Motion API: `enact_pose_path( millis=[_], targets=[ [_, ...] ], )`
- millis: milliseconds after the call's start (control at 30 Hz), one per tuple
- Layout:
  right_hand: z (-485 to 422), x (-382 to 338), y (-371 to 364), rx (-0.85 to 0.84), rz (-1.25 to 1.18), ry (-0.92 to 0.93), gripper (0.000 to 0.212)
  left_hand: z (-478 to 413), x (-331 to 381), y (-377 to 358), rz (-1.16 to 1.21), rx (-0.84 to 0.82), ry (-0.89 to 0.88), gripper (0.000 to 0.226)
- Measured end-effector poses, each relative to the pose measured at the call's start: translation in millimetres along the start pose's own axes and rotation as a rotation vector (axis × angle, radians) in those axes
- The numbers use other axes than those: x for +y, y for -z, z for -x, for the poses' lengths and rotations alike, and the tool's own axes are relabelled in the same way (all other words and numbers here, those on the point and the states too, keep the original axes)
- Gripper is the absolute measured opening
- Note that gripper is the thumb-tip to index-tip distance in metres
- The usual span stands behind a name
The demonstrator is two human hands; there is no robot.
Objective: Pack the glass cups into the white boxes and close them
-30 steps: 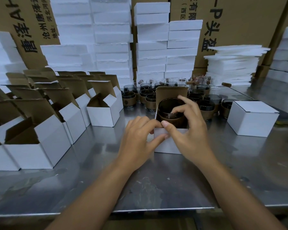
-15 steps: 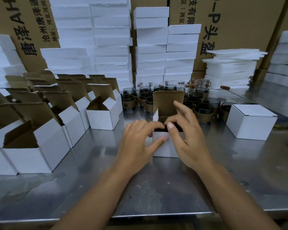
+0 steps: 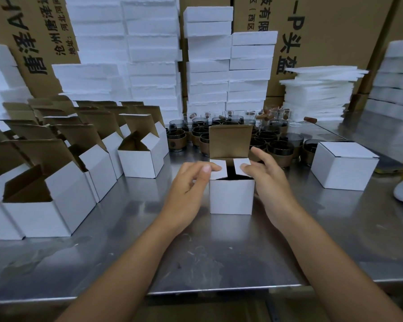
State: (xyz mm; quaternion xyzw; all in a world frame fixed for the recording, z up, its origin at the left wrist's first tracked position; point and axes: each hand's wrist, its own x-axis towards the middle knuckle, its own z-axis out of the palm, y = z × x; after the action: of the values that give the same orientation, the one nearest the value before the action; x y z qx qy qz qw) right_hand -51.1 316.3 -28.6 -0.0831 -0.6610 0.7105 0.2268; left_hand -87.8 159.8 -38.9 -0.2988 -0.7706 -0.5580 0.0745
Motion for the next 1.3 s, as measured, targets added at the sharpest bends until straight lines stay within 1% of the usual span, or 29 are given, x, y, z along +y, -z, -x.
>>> enact_pose_path(
  millis=[133, 200, 267, 300, 400, 433, 500, 567, 600, 667, 700, 767, 800, 867, 933, 1033, 1167, 1300],
  targets=[
    [0.1, -0.6, -0.4, -0.025, 0.004, 0.048, 0.052, -1.4, -0.5, 0.3, -0.036, -0.019, 0.023, 0.018],
    [0.2, 0.1, -1.2, -0.051, 0.024, 0.082, 0.053, -2.6, -0.9, 0.7, -0.016, -0.01, 0.013, 0.017],
    [-0.1, 0.1, -1.6, -0.062, 0.022, 0.108, 0.05, -3.2, -0.5, 1.1, 0.022, -0.012, 0.023, 0.015],
    [-0.1, 0.1, -1.6, -0.056, 0.013, 0.115, 0.047, -3.2, -0.1, 1.1, 0.043, -0.016, 0.035, 0.016],
    [-0.8, 2.6, -0.5, -0.039, 0.014, 0.137, 0.031, -4.0, -0.3, 2.0, 0.099, -0.011, 0.031, 0.041],
    [-0.9, 3.1, -0.4, -0.042, 0.012, 0.133, 0.026, -4.3, 0.0, 2.0, 0.099, -0.018, 0.021, 0.044],
    [-0.8, 2.9, -0.8, -0.037, -0.002, 0.102, 0.019, -4.2, -0.6, 0.9, 0.088, -0.05, 0.009, 0.037],
    [-0.4, 2.2, -1.4, -0.015, -0.027, 0.058, 0.021, -2.8, -1.8, 0.4, 0.098, -0.064, 0.021, 0.026],
    [-0.1, 0.5, -1.7, -0.006, -0.066, 0.039, 0.024, -2.1, -1.8, 0.9, 0.108, -0.064, 0.031, 0.026],
    [0.5, -2.1, -1.7, -0.011, -0.128, 0.042, 0.026, -0.9, -1.3, 2.5, 0.118, -0.061, 0.04, 0.041],
    [1.7, -2.6, -2.2, -0.026, -0.13, 0.067, 0.023, -0.8, -1.7, 2.8, 0.123, -0.067, 0.045, 0.047],
    [5.6, -0.8, -2.1, -0.082, -0.066, 0.16, 0.015, -0.3, -2.0, 1.9, 0.134, -0.089, 0.038, 0.049],
    [8.0, 0.9, -2.6, -0.12, -0.005, 0.208, 0.02, 0.3, -1.8, 0.9, 0.144, -0.092, 0.021, 0.047],
    [12.3, 4.2, -4.0, -0.177, 0.119, 0.28, 0.039, 1.1, -1.9, 0.1, 0.174, -0.083, -0.013, 0.04],
    [14.8, 5.2, -4.9, -0.169, 0.175, 0.304, 0.046, 0.8, -0.9, 0.7, 0.186, -0.069, -0.025, 0.035],
    [14.1, 5.0, -4.8, -0.145, 0.197, 0.329, 0.042, -0.7, -1.7, 1.1, 0.158, -0.051, -0.019, 0.033],
    [14.2, 4.6, -4.6, -0.162, 0.236, 0.348, 0.04, -1.3, -3.9, 1.6, 0.159, -0.043, -0.024, 0.031],
    [14.3, 3.8, -3.4, -0.182, 0.264, 0.327, 0.026, -2.0, -4.3, 1.9, 0.192, -0.047, -0.011, 0.031]
  ],
)
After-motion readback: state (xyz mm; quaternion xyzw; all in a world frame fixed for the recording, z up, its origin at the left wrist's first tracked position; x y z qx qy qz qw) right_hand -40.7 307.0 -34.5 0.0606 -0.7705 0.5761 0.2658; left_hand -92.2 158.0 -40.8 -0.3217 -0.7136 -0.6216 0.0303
